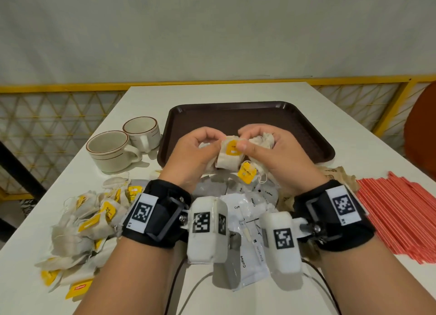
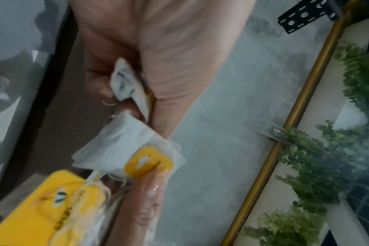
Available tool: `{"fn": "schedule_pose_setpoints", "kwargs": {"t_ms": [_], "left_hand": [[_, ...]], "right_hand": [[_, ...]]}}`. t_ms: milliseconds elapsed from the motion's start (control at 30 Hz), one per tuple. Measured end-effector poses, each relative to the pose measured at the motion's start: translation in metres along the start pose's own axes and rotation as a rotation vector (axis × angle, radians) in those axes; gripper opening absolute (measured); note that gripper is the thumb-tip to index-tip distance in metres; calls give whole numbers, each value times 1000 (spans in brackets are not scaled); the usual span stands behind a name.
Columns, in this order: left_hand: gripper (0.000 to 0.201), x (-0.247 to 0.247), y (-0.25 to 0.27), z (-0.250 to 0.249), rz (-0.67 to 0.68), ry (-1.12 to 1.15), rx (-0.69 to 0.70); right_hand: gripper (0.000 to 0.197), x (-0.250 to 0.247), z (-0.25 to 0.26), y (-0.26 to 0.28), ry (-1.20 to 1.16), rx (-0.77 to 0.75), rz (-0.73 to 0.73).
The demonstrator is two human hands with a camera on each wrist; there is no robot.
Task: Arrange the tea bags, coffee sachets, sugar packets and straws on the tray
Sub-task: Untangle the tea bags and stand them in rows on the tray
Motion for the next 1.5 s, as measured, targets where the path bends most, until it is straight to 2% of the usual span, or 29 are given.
{"fn": "schedule_pose_setpoints", "kwargs": {"t_ms": [67, 100, 200, 267, 367, 467, 633, 800, 933, 1033, 1133, 1267, 1400, 1500], "left_hand": [[10, 10, 3, 2, 82, 30, -40], [14, 12, 4, 4, 99, 44, -68], [18, 12, 3, 8, 96, 120, -156], [21, 10, 3, 9, 96, 287, -217], [37, 0, -1, 12, 40, 406, -256], [40, -6, -3, 13, -21, 338, -231], [22, -9, -5, 13, -64, 268, -175], [25, -19, -8, 14, -146, 172, -111], [26, -26, -7, 7, -226, 71, 7], [26, -21, -2, 0, -212, 53, 73], [26, -16, -1, -3, -177, 26, 98], [27, -8, 0, -5, -126, 4, 107], [22, -6, 0, -7, -94, 23, 123], [17, -8, 1, -9, -101, 38, 139]], "right_hand": [[7, -3, 0, -1, 21, -8, -62], [7, -5, 0, 0, 40, -10, -87], [6, -14, 2, 0, 94, -25, -176], [9, -18, -2, 0, 69, 3, -210], [15, -23, -8, 0, 30, 51, -233], [11, -25, -9, -1, 19, 82, -225], [11, -22, -14, -1, -44, 118, -174], [6, -22, -9, 0, -28, 95, -162], [13, -10, -7, 1, -77, 107, -31], [18, 3, -8, 4, -105, 129, 33], [17, 1, -11, 3, -56, 114, -80], [28, -7, -18, 2, 0, 116, -168], [8, -5, -15, 3, 32, 127, -117], [7, -6, -14, 2, -4, 129, -120]]}}
Point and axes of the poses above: each hand's wrist, its own y-axis away from the middle knuckle, its own x-axis out of the palm, z = x × y, the point moved 8 cm from there along -y, towards the middle knuckle, and after that the axes turned 8 degrees about -x, right-handed, at the moved point
